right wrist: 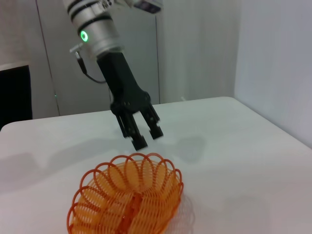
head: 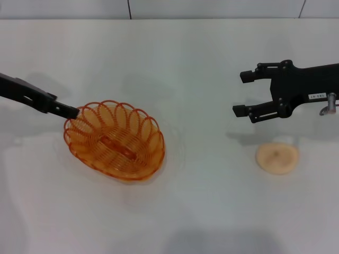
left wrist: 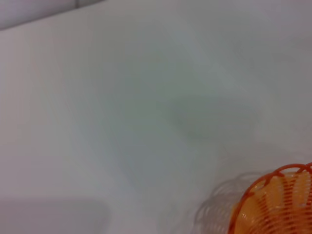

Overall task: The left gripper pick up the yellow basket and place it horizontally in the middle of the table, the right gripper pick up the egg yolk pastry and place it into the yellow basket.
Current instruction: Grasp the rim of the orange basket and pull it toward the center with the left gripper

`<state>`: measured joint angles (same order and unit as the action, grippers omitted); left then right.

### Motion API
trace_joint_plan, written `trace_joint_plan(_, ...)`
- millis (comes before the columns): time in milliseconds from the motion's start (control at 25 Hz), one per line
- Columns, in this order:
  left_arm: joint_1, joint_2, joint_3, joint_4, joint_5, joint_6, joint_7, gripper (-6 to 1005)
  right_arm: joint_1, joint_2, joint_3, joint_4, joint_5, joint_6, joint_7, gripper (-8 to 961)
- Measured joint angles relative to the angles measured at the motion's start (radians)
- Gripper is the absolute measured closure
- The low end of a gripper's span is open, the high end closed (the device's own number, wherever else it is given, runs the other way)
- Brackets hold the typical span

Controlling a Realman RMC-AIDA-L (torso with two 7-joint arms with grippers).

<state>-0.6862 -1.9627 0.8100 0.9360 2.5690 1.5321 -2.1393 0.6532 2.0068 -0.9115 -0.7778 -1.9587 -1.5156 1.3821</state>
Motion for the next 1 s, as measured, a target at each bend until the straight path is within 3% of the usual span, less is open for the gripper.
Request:
trace_joint_plan(160,-0.01,-0.008,0.004,-0.033,0.001,-0.026,0.015,320,0.004,0.002,-0.001,0.0,0.0,0.001,0.0,97)
trace_joint_plan(280,-0.019,-0.028,0.014,-0.101,0.004,-0.086,0.031,325,0.005,0.002,0.0,0.0,0.0,0.002,0.0,97)
trace_joint_plan(880,-0.014,-0.047,0.04,-0.134,0.003,-0.152,0.009,354,0.002,0.001,0.004,0.0,0.0,0.005,0.0,97)
trace_joint_plan(1000,-0.015,-0.051,0.036,-0.139,-0.007,-0.153,0.009,472,-0.002,0.001,0.006,0.0,0.0,0.005,0.0,97)
